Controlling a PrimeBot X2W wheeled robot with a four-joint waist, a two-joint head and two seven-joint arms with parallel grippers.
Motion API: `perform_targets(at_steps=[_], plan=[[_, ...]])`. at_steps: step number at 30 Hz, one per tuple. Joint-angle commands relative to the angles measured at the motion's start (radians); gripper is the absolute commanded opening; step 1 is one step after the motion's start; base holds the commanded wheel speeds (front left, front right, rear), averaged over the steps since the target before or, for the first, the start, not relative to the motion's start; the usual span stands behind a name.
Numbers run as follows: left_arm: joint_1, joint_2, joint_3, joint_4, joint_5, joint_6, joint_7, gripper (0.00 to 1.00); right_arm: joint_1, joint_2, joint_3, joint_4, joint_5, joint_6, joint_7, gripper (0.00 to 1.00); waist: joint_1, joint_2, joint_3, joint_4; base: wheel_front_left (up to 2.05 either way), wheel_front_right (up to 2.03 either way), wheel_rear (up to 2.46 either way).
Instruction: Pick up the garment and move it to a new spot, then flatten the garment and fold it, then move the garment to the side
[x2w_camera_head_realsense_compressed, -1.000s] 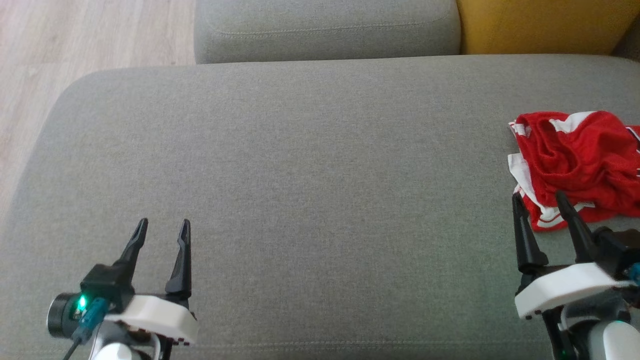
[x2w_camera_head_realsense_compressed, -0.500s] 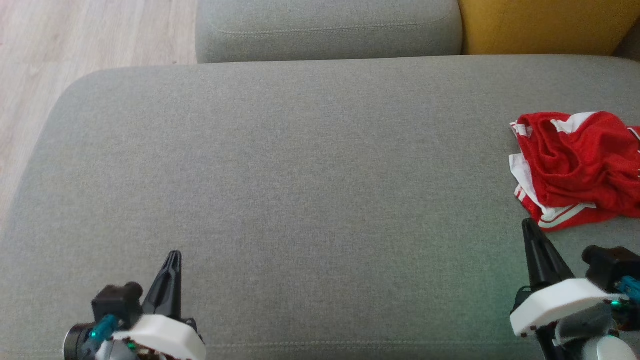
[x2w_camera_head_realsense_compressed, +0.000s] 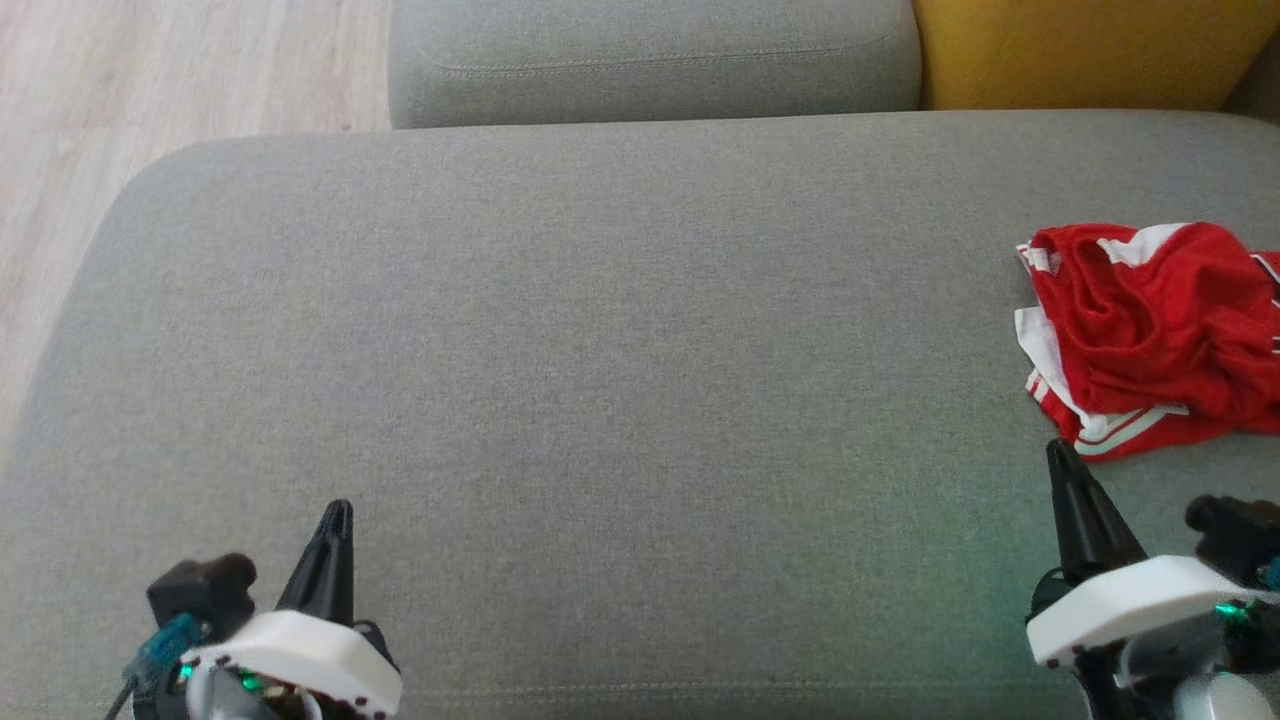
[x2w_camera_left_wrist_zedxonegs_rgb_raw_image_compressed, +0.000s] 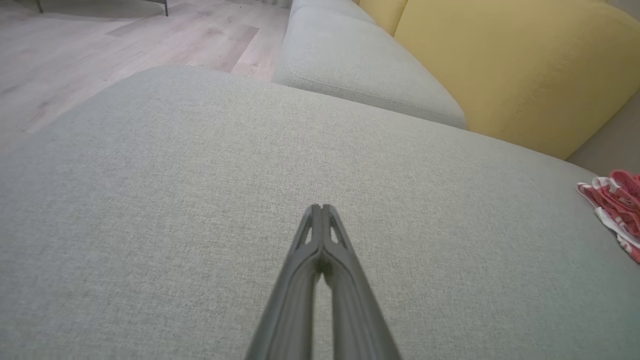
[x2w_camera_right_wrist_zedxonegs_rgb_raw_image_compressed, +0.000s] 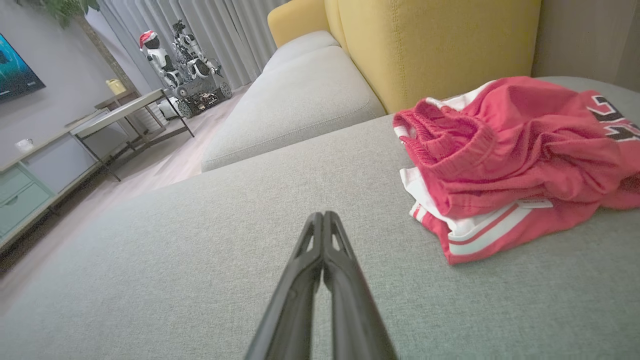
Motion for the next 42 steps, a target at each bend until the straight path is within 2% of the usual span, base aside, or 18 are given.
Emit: perform_targets(at_steps=[1,42], plan=[[-0.05,0.006,0.032,-0.023,-0.023,-0.01,0.004,0.0,-0.047,-0.005,-0.003,-0.025,0.029,0.0,-0.006,0.0,0.0,0.0,0.0,0.0,0.0,0.0,0.0],[-0.095,-0.085,0.195,0.035,-0.428,-0.138,0.104,0.0,-0.108,-0.009,-0.019,0.074,0.517,0.0,-0.014,0.0,0.0,0.0,-0.004,-0.011,0.0,0.0,0.0]])
